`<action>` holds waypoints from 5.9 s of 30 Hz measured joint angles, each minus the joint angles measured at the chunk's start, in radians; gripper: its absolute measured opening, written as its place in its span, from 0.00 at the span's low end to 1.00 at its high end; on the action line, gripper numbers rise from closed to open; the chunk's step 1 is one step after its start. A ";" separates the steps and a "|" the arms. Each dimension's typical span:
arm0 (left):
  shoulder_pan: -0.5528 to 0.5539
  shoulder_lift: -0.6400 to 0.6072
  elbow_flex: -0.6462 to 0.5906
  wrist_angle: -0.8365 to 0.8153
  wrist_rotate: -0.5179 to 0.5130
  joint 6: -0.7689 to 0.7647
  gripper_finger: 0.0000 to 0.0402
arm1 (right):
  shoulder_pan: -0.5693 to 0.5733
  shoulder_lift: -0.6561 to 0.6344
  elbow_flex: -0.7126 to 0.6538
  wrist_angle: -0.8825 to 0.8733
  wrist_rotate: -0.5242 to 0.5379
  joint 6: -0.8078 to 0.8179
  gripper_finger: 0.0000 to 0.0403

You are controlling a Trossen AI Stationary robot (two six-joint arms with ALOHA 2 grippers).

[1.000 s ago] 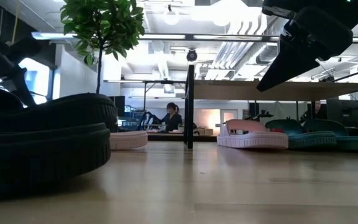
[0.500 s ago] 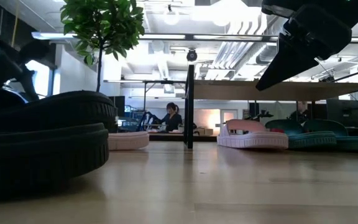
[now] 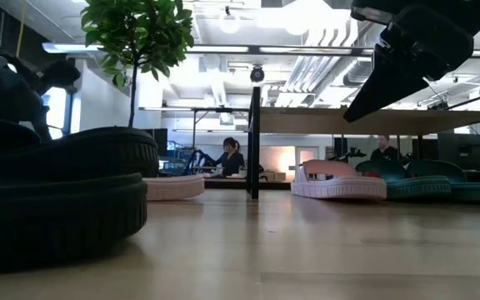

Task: Pick and place slides into the shelf
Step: Put the pink slide under the shelf

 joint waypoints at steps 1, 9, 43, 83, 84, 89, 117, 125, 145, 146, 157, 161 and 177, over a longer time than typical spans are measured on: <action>0.000 0.000 0.000 0.000 -0.002 -0.005 0.03 | 0.000 0.000 0.000 0.000 -0.002 0.000 0.11; 0.001 0.003 0.074 -0.040 -0.044 -0.048 0.01 | 0.000 0.000 0.000 0.002 -0.009 0.000 0.11; -0.163 0.002 0.833 -0.509 -0.113 0.117 0.00 | 0.160 -0.099 0.001 0.619 -0.101 -1.056 0.19; -0.164 0.001 0.995 -0.492 -0.090 0.120 0.00 | 0.064 0.104 0.001 0.972 -0.109 -1.489 0.45; -0.164 0.001 0.995 -0.492 -0.090 0.119 0.00 | 0.064 0.111 0.001 0.991 -0.109 -1.499 0.45; -0.164 0.001 0.995 -0.485 -0.090 0.119 0.00 | 0.062 0.148 0.001 1.066 -0.106 -1.540 0.44; -0.164 0.000 0.995 -0.473 0.090 0.119 0.27 | 0.043 0.185 0.000 1.074 0.059 -1.435 0.05; -0.164 0.000 0.995 -0.519 0.044 0.143 0.48 | 0.071 0.185 0.000 0.959 0.219 -1.306 0.05; -0.163 0.001 0.959 -0.591 0.037 0.126 0.42 | 0.284 0.184 0.073 0.055 0.275 -0.019 0.05; -0.163 0.001 0.951 -0.592 0.037 0.123 0.41 | 0.291 0.184 0.094 -0.026 0.259 0.061 0.05; -0.163 0.001 0.872 -0.590 0.037 0.091 0.40 | 0.306 0.183 0.249 -0.444 0.142 0.506 0.04; -0.163 0.001 0.855 -0.587 0.036 0.089 0.41 | 0.271 0.183 0.249 -0.445 0.145 0.511 0.04; -0.163 0.001 0.743 -0.565 0.036 0.012 0.41 | 0.171 0.183 0.249 -0.446 0.135 0.534 0.04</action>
